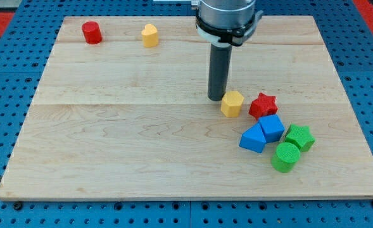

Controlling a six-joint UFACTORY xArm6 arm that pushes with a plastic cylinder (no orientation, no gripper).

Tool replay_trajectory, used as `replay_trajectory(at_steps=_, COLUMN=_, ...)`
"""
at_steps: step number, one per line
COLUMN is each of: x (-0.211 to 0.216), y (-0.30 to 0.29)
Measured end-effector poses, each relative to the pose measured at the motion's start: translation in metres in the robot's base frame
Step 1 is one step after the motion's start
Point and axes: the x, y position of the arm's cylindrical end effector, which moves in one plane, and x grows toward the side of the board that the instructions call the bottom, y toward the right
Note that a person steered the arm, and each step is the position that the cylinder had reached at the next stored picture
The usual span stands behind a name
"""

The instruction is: Push the red star close to the blue cube

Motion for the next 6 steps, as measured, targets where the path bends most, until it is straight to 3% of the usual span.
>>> replay_trajectory(at_steps=1, x=0.025, y=0.024)
replay_trajectory(at_steps=3, x=-0.023, y=0.034)
replay_trajectory(at_steps=4, x=-0.003, y=0.091)
replay_trajectory(at_steps=5, x=-0.006, y=0.086)
replay_trajectory(at_steps=6, x=-0.063, y=0.097)
